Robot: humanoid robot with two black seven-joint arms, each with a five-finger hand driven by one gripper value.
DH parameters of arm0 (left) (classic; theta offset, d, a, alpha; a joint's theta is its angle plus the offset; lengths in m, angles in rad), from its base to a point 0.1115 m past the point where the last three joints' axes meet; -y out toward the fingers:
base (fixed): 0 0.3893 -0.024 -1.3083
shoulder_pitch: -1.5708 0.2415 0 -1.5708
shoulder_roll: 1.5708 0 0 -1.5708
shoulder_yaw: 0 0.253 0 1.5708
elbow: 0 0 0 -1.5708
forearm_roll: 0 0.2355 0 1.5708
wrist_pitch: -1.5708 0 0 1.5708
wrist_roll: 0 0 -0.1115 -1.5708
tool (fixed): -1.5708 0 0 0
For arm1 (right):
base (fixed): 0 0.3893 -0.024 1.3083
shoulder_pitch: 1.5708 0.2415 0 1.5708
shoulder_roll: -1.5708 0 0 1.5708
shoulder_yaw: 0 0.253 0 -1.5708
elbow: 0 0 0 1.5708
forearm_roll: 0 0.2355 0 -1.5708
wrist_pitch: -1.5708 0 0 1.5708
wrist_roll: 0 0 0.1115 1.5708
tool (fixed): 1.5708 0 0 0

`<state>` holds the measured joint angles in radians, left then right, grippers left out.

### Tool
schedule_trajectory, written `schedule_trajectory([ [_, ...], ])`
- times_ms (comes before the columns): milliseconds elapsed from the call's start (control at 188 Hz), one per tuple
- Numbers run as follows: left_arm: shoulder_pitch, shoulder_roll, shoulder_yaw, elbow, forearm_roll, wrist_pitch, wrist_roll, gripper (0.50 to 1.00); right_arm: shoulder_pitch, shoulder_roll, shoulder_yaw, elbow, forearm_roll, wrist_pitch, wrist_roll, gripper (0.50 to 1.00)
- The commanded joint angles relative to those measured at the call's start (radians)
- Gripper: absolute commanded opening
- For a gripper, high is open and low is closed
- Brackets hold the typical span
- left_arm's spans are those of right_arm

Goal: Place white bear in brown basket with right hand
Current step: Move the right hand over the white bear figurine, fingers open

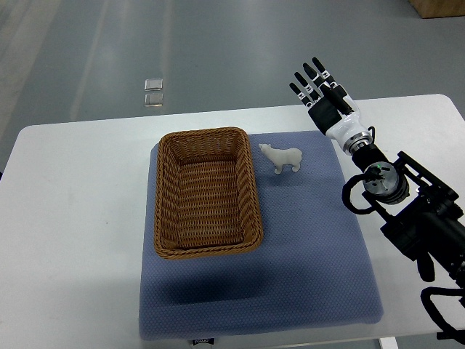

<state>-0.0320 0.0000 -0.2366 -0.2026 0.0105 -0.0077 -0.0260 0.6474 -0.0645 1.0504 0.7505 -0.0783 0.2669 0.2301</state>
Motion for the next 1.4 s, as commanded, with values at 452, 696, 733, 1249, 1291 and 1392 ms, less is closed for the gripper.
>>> schedule_trajectory([
  [452, 0.0, 0.0, 0.007, -0.001, 0.0, -0.001, 0.0, 1.0, 0.037, -0.072, -0.067, -0.003, -0.169, 0.002, -0.006, 0.926],
  [696, 0.0, 0.0, 0.013, -0.001, 0.0, -0.011, 0.001, 1.0, 0.198, -0.169, -0.282, -0.002, -0.532, 0.0, -0.06, 0.928],
  [733, 0.0, 0.0, 0.013, -0.001, 0.002, -0.012, 0.001, 1.0, 0.235, -0.184, -0.331, -0.003, -0.612, -0.008, -0.064, 0.928],
  [1249, 0.0, 0.0, 0.016, -0.012, 0.002, -0.015, 0.004, 1.0, 0.574, -0.247, -0.814, 0.009, -0.959, 0.112, -0.365, 0.928],
  [1291, 0.0, 0.0, 0.014, -0.012, 0.002, -0.015, 0.004, 1.0, 0.571, -0.242, -0.817, 0.009, -0.959, 0.11, -0.374, 0.928],
  [1392, 0.0, 0.0, 0.013, -0.014, 0.002, -0.015, 0.004, 1.0, 0.54, -0.233, -0.813, 0.009, -0.959, 0.1, -0.376, 0.928],
])
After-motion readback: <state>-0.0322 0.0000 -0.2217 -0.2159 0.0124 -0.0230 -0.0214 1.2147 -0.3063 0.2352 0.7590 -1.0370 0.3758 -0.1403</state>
